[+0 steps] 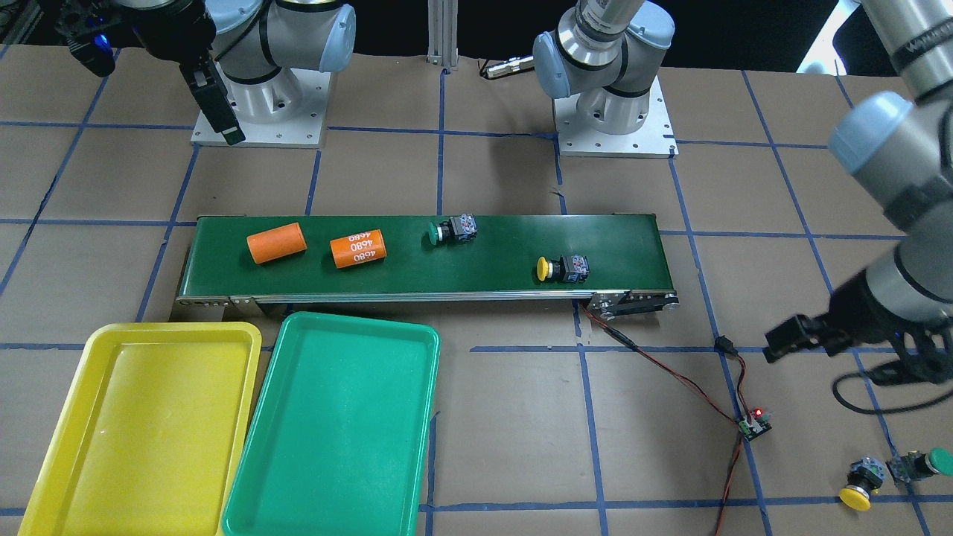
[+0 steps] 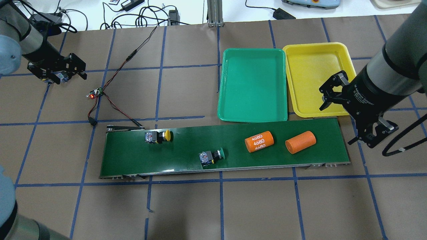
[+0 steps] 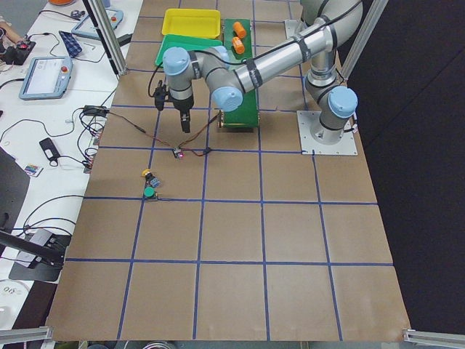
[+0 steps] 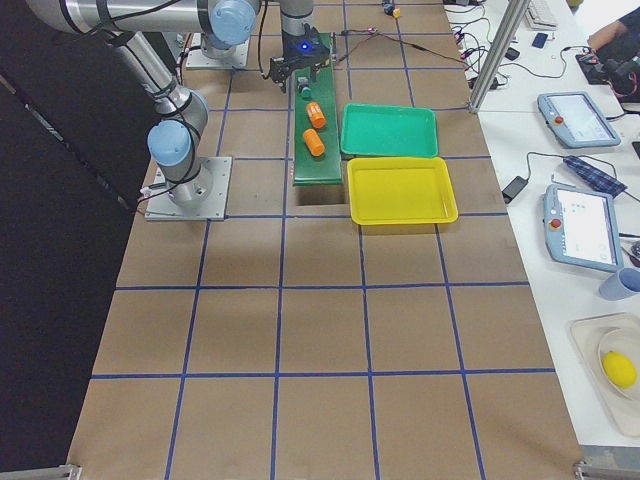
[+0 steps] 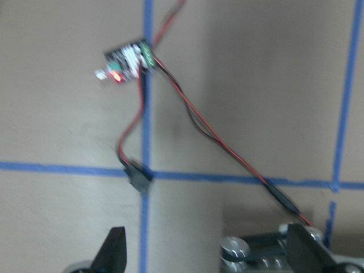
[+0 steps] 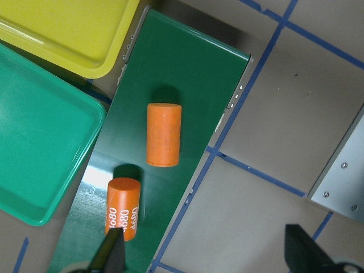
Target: Sort buttons by color to trays
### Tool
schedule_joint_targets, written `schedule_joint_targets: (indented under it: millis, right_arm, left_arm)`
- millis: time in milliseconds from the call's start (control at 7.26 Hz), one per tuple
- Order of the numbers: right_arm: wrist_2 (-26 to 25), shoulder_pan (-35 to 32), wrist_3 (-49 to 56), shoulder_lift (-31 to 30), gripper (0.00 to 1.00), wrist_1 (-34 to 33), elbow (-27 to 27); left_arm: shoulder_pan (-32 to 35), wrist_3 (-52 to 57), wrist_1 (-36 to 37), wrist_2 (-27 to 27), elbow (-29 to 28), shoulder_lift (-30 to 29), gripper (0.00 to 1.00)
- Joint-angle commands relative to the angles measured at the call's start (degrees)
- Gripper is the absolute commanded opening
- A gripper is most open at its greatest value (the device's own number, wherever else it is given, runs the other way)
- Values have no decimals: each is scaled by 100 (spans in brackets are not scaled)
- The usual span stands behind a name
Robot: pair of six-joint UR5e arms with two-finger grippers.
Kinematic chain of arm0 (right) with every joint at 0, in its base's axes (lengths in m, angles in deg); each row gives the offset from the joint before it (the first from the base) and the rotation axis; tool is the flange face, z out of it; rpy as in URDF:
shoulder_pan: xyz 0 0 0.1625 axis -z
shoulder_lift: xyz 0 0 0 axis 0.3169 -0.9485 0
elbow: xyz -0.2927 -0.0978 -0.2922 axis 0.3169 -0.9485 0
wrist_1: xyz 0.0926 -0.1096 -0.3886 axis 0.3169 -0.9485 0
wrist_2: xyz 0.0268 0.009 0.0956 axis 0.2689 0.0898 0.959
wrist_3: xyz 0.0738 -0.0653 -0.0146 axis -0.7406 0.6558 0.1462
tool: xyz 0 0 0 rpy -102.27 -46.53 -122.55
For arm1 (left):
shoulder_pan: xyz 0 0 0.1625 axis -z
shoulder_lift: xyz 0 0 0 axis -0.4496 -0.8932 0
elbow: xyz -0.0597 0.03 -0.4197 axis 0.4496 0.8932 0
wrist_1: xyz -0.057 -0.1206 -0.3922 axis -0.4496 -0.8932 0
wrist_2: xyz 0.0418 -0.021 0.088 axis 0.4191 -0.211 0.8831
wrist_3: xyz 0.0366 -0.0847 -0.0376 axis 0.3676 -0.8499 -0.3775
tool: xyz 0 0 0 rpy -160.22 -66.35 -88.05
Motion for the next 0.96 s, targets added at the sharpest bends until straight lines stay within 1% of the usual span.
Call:
schedule_joint_targets:
  millis: [0, 138, 276, 413, 551, 689, 827]
  right_arm:
    - [126, -224, -573, 16, 100, -36, 72]
    - [100, -356, -591, 25, 100, -210, 159]
    - [126, -401, -992, 25, 100, -465, 273]
    - [91, -593, -1257, 17, 100, -493, 396]
    - [48, -786, -1277, 25, 100, -537, 415]
    - [38, -814, -1286, 34, 100, -564, 432]
    - [47, -814, -1251, 25, 100, -564, 537]
  left_arm:
    - [-471, 1126, -270, 342, -1686, -1315, 100]
    - [-717, 1432, -263, 343, -2074, -1693, 100]
    - [-954, 2287, -272, 264, -2487, -2124, 100]
    - [-1026, 2366, -298, 255, -2761, -2389, 100]
    - [-1035, 2401, -281, 237, -2877, -2557, 100]
    - [-1079, 2462, -237, 185, -2895, -2689, 100]
    - [-1080, 2385, -237, -172, -2896, -2769, 100]
